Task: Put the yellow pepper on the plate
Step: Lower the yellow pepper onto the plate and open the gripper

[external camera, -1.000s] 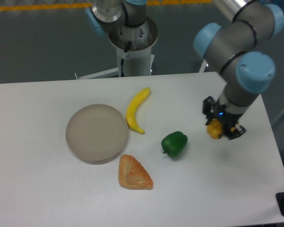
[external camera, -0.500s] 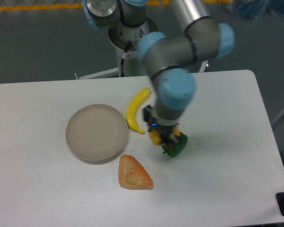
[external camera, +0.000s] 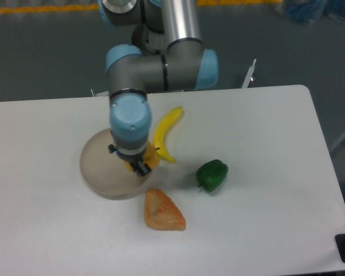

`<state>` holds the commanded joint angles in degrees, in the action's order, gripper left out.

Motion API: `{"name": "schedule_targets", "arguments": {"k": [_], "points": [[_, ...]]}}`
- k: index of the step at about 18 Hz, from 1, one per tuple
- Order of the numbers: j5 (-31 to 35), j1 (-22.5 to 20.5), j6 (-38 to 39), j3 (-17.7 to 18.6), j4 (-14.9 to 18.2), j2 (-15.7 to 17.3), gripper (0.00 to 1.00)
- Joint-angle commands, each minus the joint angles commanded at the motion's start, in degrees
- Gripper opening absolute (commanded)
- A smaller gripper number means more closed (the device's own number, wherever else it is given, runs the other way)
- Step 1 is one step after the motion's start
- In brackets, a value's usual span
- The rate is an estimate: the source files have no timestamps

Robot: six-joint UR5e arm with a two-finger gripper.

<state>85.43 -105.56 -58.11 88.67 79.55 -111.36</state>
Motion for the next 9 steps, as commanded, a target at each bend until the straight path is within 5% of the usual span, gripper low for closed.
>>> {"name": "schedule_targets", "arguments": {"k": [4, 7, 8, 9], "points": [[-0.09, 2.2, 2.9, 2.12, -1.6, -0.17, 0.15], [0.0, 2.55, 3.53, 2.12, -1.68, -0.53, 0.65], [0.09, 2.56, 3.7, 2.12, -2.12, -0.53, 1.0], [0.09, 2.56, 3.79, 2.12, -2.47, -0.27, 1.0]]}}
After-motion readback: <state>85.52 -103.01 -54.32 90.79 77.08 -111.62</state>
